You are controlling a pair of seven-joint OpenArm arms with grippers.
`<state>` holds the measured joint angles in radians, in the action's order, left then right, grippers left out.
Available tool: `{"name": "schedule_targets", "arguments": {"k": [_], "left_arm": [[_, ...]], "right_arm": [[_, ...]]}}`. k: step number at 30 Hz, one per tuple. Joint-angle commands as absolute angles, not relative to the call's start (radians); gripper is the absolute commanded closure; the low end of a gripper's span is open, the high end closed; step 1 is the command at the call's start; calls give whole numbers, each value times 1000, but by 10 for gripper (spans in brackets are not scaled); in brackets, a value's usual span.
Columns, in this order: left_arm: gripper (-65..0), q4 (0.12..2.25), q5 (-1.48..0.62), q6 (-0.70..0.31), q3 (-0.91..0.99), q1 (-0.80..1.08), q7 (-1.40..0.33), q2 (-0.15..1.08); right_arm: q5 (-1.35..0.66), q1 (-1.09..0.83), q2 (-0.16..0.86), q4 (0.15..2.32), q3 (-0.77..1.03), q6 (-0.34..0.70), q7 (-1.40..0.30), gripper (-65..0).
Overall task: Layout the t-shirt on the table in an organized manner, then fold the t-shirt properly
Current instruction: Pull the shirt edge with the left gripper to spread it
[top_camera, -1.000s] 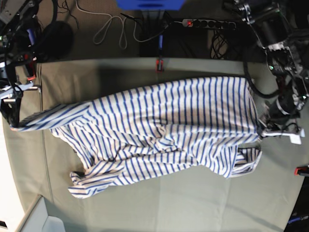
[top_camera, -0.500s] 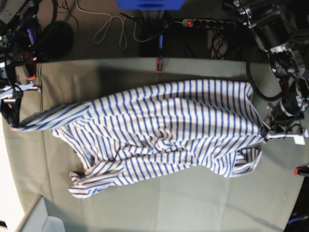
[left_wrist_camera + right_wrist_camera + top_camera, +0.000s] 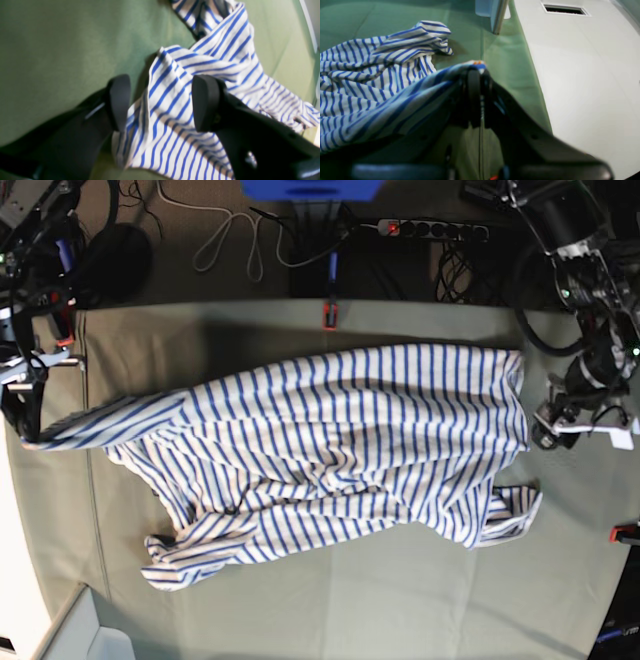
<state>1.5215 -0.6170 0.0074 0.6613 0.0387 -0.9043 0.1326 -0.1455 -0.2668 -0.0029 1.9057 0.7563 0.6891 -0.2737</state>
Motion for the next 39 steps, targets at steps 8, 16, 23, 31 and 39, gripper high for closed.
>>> {"name": "schedule_targets", "arguments": {"k": [8,16,23,31,39], "left_arm": [[-371,1567,-627,4,667,156,-883,105],[-373,1461,-625,4,665,160,-883,68],[-369,1435,-625,4,648,143,-883,68],[-176,1434,-625,2,575,134,-881,74],[0,1488,-625,1,575,143,-849,81]], "right_arm": [[-166,-268,7,1923,736,698,-243,0],[-166,-268,5,1923,730,698,-243,0],[-166,-268,5,1923,730,698,-243,0],[-166,-268,5,1923,734,698,-243,0],[-166,-268,8,1923,739,698,-243,0]]}}
